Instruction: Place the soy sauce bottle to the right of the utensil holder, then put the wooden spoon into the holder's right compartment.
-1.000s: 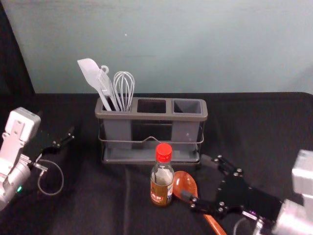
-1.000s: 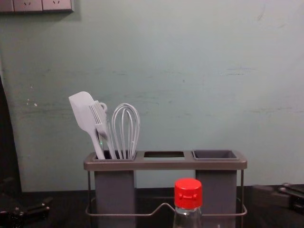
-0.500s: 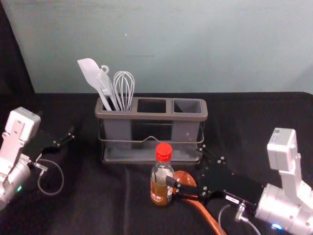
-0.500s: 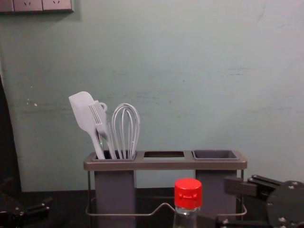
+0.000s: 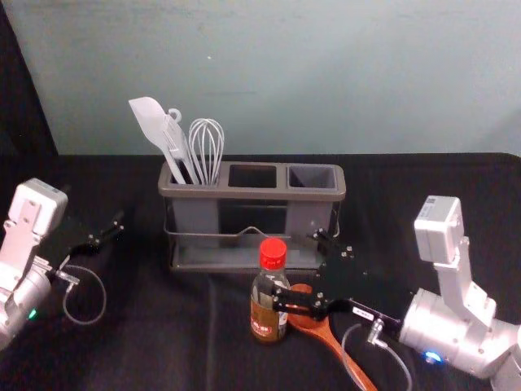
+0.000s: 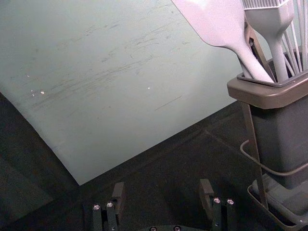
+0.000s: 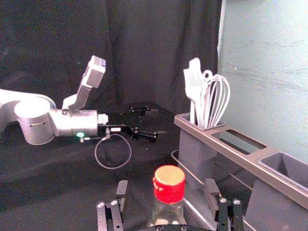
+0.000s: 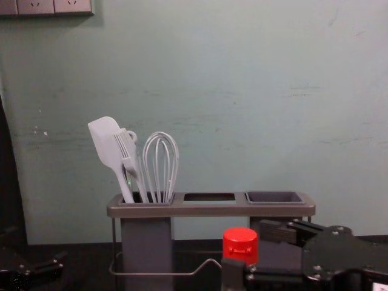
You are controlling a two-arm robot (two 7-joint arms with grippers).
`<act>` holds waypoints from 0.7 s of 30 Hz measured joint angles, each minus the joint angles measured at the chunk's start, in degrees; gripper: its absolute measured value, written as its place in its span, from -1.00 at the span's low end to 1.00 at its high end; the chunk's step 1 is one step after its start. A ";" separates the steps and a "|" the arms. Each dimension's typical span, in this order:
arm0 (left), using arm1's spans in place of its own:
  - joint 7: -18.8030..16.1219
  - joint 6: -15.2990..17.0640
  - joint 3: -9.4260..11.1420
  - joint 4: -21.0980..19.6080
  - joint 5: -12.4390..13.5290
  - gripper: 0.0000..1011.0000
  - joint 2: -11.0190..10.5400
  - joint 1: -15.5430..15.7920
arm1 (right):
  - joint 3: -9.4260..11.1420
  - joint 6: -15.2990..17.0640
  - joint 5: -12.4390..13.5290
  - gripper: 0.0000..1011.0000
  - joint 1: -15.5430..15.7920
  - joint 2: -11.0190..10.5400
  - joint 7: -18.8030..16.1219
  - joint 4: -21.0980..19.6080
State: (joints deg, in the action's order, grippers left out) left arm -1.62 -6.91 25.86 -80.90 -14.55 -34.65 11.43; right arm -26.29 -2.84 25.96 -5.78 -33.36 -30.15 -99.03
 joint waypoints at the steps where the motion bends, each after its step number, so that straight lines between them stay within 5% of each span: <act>1: 0.00 0.00 0.00 0.00 0.00 1.00 0.00 0.00 | -0.09 0.07 -0.17 0.98 -0.25 0.29 -0.09 0.27; 10: 0.00 0.00 0.00 0.00 0.00 1.00 0.00 0.00 | -0.96 0.60 -0.15 0.98 -3.05 3.48 -1.34 4.26; 21: 0.00 0.00 0.00 0.00 0.00 1.00 0.00 0.00 | -1.20 0.77 -0.18 0.98 -3.66 4.11 -1.50 5.21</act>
State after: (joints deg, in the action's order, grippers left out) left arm -1.62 -6.91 25.86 -80.90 -14.55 -34.64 11.43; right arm -27.49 -2.06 25.78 -9.44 -29.25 -31.65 -93.81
